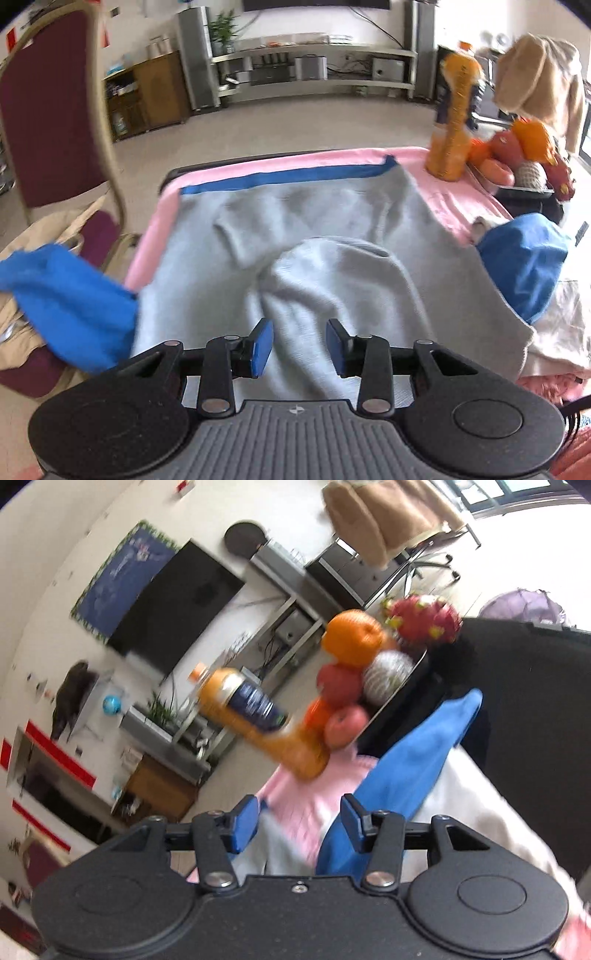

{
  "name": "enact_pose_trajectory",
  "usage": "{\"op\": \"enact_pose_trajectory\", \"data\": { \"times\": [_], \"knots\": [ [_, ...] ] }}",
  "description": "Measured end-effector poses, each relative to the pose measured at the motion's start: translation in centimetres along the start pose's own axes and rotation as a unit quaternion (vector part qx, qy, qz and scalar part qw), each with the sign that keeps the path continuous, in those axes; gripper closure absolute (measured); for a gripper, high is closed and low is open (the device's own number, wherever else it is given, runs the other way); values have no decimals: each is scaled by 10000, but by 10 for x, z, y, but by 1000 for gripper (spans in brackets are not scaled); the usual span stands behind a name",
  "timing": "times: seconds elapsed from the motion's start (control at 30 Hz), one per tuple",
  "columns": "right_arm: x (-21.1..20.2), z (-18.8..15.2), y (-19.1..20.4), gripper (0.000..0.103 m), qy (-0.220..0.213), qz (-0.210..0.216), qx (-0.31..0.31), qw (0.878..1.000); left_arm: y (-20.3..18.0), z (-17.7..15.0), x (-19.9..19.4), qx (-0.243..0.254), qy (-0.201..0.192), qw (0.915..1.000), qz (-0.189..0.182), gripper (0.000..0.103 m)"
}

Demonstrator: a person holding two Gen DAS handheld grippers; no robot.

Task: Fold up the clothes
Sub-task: 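Grasp the blue sleeve cuff with the right tool and lift it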

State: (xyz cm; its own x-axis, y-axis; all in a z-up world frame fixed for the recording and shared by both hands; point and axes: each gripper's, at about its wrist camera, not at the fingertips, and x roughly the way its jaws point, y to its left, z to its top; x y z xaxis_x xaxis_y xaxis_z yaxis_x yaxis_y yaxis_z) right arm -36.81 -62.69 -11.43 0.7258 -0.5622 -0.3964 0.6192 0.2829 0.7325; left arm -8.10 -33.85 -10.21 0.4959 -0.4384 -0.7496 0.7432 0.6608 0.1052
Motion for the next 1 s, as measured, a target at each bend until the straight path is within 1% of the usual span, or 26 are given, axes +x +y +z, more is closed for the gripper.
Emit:
{"op": "enact_pose_trajectory", "data": {
  "times": [0.1,0.17,0.23,0.3,0.33,0.4,0.47,0.53,0.57,0.67,0.73,0.77,0.8,0.83,0.87,0.93,1.0],
  "knots": [
    [19,14,-33,52,-229,-151,384,9989,-26,-1,18,312,181,9993,95,65],
    [34,20,-63,51,-227,-301,912,9951,-37,-4,27,468,305,9984,90,64],
    [51,26,-93,51,-38,-423,1483,9880,-42,-6,35,512,422,9978,78,64],
    [66,29,-119,51,81,-528,2039,9775,-46,-7,42,485,523,9974,77,64],
    [73,30,-129,51,103,-586,2249,9726,-46,-7,44,463,563,9973,78,64],
    [86,34,-140,53,65,-741,2404,9678,-48,-8,48,462,624,9969,91,64],
    [98,37,-146,58,-20,-894,2452,9653,-48,-9,50,473,652,9967,134,64],
    [111,40,-151,71,-48,-970,2500,9634,-46,-9,52,421,679,9967,164,64],
    [119,40,-153,73,-38,-975,2541,9623,-44,-9,53,374,700,9967,168,64],
    [136,41,-157,72,63,-1045,2600,9599,-40,-7,58,243,761,9966,184,64],
    [144,41,-159,66,108,-1134,2635,9579,-37,-6,61,177,789,9965,195,64],
    [144,40,-161,67,86,-1160,2666,9568,-36,-7,62,150,799,9965,193,64],
    [144,39,-162,72,55,-1175,2677,9563,-35,-7,63,124,807,9965,188,64],
    [144,39,-161,93,7,-1177,2605,9583,-34,-8,63,97,816,9965,182,64],
    [144,41,-158,98,-36,-1202,2446,9621,-32,-8,63,73,821,9964,175,64],
    [142,45,-147,99,-170,-1233,2087,9700,-28,-10,62,20,818,9965,153,64],
    [134,51,-127,100,-309,-1159,1666,9787,-22,-12,58,-50,776,9969,127,64]
  ]
}}
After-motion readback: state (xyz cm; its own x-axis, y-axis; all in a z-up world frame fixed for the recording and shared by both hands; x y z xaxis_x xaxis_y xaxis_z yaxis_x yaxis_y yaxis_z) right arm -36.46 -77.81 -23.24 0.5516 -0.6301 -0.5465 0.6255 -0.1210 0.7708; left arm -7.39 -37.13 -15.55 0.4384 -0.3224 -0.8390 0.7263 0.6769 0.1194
